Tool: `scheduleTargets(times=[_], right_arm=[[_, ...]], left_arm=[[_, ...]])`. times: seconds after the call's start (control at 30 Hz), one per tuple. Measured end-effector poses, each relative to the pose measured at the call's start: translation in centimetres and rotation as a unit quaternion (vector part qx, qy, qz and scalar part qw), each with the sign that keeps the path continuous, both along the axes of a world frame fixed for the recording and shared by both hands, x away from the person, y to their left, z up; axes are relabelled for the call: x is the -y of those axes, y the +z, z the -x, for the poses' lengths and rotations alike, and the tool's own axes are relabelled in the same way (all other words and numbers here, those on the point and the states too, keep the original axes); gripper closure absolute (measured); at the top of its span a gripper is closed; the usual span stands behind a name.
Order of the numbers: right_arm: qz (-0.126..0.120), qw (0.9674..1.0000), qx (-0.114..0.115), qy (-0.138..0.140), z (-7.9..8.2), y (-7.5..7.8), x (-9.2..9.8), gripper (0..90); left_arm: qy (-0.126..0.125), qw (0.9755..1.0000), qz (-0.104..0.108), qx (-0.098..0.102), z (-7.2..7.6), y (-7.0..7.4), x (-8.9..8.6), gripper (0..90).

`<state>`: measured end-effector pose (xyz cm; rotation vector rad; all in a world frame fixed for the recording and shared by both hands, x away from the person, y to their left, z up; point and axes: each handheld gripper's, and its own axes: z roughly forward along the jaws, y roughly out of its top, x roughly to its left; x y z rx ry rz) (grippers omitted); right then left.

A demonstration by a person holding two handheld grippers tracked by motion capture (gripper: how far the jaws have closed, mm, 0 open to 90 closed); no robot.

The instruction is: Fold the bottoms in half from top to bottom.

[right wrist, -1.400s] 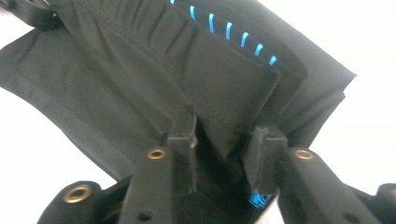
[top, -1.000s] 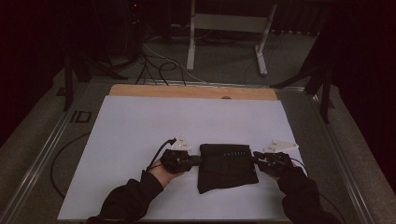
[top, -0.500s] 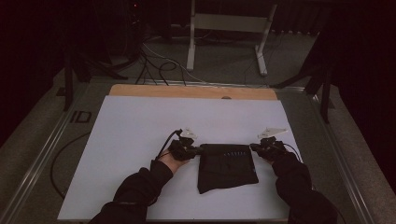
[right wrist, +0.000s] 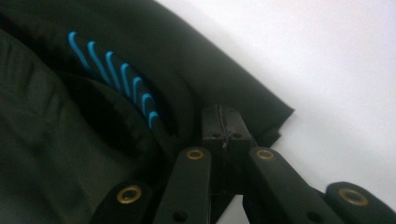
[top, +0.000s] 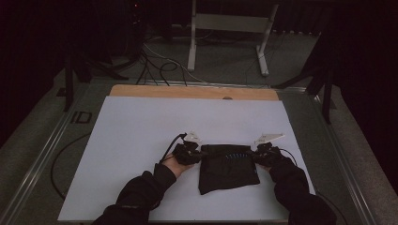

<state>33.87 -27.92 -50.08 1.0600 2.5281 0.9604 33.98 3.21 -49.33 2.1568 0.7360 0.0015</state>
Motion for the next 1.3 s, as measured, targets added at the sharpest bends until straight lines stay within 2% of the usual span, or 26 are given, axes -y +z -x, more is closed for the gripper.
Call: scheduleTargets(times=[0.13,0.33,0.47,0.57,0.67,0.7,0.77,0.83,1.17,1.3], right_arm=[[-0.011,0.9999,0.004,0.005,1.1,0.5,0.0,90.0],[-0.026,0.9994,0.002,0.024,3.5,1.0,-0.2,90.0],[-0.022,0.9988,0.01,0.043,5.2,1.3,-0.6,90.0],[-0.028,0.9985,0.009,0.045,6.0,1.4,-0.9,90.0],[-0.018,0.9986,0.012,0.049,6.5,1.2,-1.2,90.0],[-0.024,0.9986,0.007,0.047,6.7,1.2,-1.2,90.0],[-0.024,0.9985,0.007,0.049,7.0,1.2,-1.0,90.0],[-0.015,0.9986,0.004,0.05,7.3,1.0,-0.9,90.0],[-0.024,0.9985,0.0,0.048,9.3,1.0,-0.5,90.0],[-0.024,0.9984,-0.005,0.051,9.7,0.9,-0.4,90.0]], left_arm=[[-0.021,0.9998,0.007,0.003,1.2,0.5,0.2,89.6],[-0.061,0.9981,-0.005,0.001,3.2,0.7,0.6,89.6],[-0.08,0.9968,-0.001,0.004,4.3,1.1,0.8,89.5],[-0.085,0.9963,-0.007,0.008,4.8,1.1,1.0,89.5],[-0.09,0.9958,-0.014,0.009,5.1,0.8,1.1,89.4],[-0.093,0.9955,-0.019,0.011,5.2,0.7,1.1,89.4],[-0.099,0.9949,-0.02,0.008,5.4,0.4,1.0,89.4],[-0.1,0.9946,-0.025,0.008,5.5,0.3,1.0,89.4],[-0.118,0.9918,-0.049,0.007,6.3,-0.2,0.8,89.5],[-0.118,0.9918,-0.048,0.006,6.4,-0.4,0.6,89.5]])
